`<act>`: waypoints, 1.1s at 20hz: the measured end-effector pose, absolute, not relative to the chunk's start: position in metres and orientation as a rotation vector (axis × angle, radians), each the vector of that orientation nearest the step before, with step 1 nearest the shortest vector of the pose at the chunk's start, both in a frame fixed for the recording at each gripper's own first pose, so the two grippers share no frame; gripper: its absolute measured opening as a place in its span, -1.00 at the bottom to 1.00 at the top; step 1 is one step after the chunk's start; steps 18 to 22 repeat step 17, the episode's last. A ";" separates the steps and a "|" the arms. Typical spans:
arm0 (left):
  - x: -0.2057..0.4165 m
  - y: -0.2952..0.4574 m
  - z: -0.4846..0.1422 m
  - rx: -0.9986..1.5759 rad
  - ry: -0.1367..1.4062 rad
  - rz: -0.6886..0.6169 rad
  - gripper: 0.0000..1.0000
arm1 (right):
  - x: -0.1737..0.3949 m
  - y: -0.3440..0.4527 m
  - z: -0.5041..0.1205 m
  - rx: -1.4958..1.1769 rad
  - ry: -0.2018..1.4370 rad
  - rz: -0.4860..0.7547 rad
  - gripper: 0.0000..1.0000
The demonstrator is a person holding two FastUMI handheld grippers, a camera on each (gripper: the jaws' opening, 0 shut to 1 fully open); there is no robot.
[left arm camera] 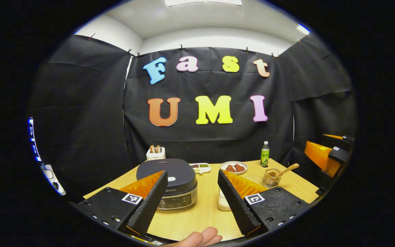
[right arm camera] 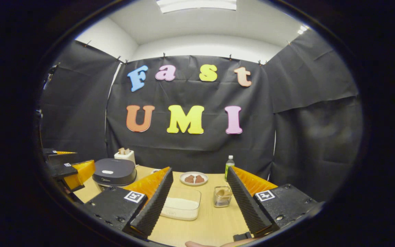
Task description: Close the left gripper, press the button to open the rice cooker; take a wooden spoon from the chopstick holder with the right hand, scoop a spoonful of rice and pour it into the rice cooker, then put the wooden spoon back into the chopstick holder.
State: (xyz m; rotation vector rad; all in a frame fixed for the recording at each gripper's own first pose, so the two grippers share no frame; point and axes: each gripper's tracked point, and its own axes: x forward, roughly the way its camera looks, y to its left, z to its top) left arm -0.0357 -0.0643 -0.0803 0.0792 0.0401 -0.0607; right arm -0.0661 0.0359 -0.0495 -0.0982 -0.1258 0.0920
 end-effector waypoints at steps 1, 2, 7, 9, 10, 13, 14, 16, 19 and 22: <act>-0.040 -0.067 -0.080 0.075 0.035 -0.066 0.87 | -0.068 0.034 -0.047 -0.101 -0.130 0.090 0.96; -0.043 -0.070 -0.080 0.075 0.028 -0.069 0.87 | -0.070 0.031 -0.046 -0.105 -0.133 0.085 0.96; -0.056 -0.073 -0.078 0.050 0.013 -0.070 0.86 | -0.077 0.019 -0.048 -0.095 -0.124 0.067 1.00; -0.058 -0.074 -0.081 0.043 0.018 -0.080 0.86 | -0.080 0.011 -0.050 -0.070 -0.124 0.055 0.96; -0.058 -0.072 -0.082 0.051 0.022 -0.073 0.87 | -0.082 0.006 -0.051 -0.061 -0.124 0.048 0.96; -0.059 -0.066 -0.080 0.067 0.009 -0.055 0.87 | -0.088 0.003 -0.049 -0.046 -0.139 0.049 1.00; -0.059 -0.065 -0.081 0.062 0.010 -0.052 0.87 | -0.089 0.004 -0.048 -0.048 -0.146 0.054 1.00; -0.058 -0.065 -0.082 0.046 0.013 -0.056 0.87 | -0.089 0.007 -0.052 -0.058 -0.142 0.063 1.00; -0.059 -0.065 -0.083 0.043 0.014 -0.057 0.87 | -0.090 0.008 -0.052 -0.060 -0.142 0.067 0.96; -0.059 -0.065 -0.083 0.043 0.014 -0.057 0.87 | -0.090 0.008 -0.052 -0.060 -0.142 0.067 0.96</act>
